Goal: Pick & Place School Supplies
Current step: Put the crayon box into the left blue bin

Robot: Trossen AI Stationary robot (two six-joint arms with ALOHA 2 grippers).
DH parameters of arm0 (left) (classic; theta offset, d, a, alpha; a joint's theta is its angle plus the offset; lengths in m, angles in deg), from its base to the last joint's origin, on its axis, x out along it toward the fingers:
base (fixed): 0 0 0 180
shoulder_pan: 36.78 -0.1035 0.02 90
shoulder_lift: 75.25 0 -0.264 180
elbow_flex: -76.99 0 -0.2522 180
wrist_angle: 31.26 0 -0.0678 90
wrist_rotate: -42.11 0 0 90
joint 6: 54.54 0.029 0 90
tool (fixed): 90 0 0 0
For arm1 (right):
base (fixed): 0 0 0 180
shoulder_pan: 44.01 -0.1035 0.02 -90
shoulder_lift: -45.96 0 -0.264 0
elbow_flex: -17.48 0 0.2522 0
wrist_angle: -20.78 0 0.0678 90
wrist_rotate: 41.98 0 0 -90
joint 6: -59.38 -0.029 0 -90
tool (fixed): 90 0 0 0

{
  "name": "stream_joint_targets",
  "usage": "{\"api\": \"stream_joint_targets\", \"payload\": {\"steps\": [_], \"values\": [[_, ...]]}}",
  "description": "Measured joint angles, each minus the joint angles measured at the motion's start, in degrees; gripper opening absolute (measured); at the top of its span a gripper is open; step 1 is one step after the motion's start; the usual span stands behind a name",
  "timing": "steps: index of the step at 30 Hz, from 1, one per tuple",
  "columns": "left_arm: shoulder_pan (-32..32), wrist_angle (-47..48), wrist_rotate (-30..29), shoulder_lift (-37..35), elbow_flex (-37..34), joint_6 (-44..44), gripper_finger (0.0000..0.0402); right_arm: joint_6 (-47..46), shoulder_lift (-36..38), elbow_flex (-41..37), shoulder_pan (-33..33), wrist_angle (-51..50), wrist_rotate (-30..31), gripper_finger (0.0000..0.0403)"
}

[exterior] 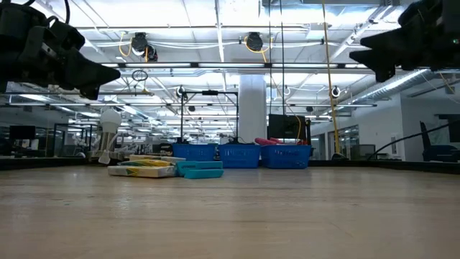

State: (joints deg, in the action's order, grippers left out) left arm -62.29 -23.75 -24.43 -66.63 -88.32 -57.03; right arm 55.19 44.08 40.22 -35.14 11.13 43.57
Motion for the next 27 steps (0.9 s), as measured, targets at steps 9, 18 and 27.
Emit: {"api": "stream_joint_targets", "payload": {"steps": [9,18,27], "values": [[-0.01,-4.4,-1.5,0.0,0.0,-6.75,0.0019,-2.61,1.33,-4.69,0.02,-0.65,1.49,0.0204],[-0.02,-4.8,-2.99,0.0,0.0,-5.85,0.0019,-4.16,1.45,-6.41,0.04,-0.98,4.58,0.0203],[0.04,-4.3,-5.54,-0.02,0.0,-15.88,0.002,-4.0,1.45,-6.52,0.02,-0.98,4.43,0.0203]]}}
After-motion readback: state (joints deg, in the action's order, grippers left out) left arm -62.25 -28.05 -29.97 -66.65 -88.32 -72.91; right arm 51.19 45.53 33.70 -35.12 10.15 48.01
